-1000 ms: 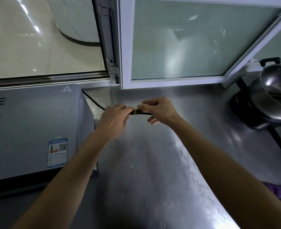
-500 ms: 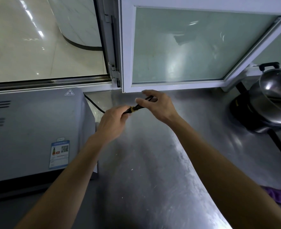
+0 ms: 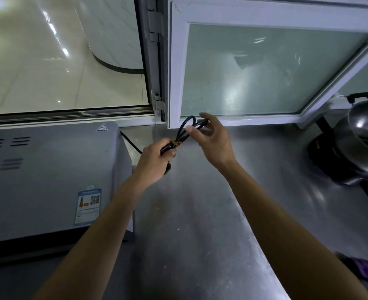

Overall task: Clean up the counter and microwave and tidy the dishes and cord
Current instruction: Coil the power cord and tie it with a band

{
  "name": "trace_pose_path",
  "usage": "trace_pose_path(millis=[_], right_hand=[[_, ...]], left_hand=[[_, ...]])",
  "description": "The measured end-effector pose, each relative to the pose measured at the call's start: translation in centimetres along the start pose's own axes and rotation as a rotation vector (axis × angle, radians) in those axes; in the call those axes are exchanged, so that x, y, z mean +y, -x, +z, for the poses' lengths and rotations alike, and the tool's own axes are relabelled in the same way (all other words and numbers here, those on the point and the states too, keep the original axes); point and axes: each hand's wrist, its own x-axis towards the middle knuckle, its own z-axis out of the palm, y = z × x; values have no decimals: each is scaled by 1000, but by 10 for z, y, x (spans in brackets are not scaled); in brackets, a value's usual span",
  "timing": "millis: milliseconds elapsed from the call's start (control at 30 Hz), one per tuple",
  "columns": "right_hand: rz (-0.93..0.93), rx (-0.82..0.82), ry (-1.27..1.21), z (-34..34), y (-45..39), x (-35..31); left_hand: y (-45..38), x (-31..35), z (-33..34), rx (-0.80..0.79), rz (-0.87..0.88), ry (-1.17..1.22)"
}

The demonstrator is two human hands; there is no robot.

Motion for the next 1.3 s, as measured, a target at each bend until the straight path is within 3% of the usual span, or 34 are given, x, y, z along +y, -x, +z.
trace_pose_path(millis=[333,633,900,1133,1300], right_hand=[[-86,73,-100,5,2,-15],[-71,188,-97,14,-3,-22],[-31,264,-106,18,-8,-24],[-35,170,10,8,-1,-9],[-126,35,132,-12,17,6]], left_hand=[[3,3,-4,-105,66,-31],[9,7,3,17,137,-86],[5,8,8,84,237,-277],[2,-1,10,46,203,-408],[0,-12,15,100,295,-474]])
